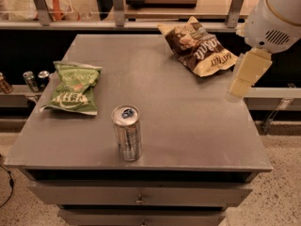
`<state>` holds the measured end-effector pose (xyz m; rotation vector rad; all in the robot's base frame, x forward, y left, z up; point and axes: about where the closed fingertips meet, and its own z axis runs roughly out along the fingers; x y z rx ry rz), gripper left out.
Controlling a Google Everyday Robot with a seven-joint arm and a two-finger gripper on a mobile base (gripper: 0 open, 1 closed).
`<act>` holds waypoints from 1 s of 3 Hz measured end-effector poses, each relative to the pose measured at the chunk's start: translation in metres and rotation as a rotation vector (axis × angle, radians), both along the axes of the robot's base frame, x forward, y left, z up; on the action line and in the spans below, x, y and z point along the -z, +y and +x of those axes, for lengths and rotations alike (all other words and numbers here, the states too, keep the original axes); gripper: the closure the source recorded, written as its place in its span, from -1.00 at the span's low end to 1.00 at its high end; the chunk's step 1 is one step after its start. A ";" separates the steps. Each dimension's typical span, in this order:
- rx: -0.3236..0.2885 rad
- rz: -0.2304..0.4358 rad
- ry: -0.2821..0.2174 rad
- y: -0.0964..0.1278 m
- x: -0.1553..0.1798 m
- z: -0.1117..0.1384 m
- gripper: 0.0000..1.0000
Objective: Move brown chip bag near green jalapeno chip bag
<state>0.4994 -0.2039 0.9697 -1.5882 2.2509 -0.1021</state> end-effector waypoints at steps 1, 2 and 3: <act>0.071 0.060 -0.051 0.015 0.005 0.044 -1.00; 0.158 0.165 -0.082 0.026 0.012 0.093 -1.00; 0.170 0.177 -0.083 0.026 0.014 0.098 -1.00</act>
Offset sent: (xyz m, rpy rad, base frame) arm 0.1538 0.0337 -0.0209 0.2966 -0.1094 -0.2615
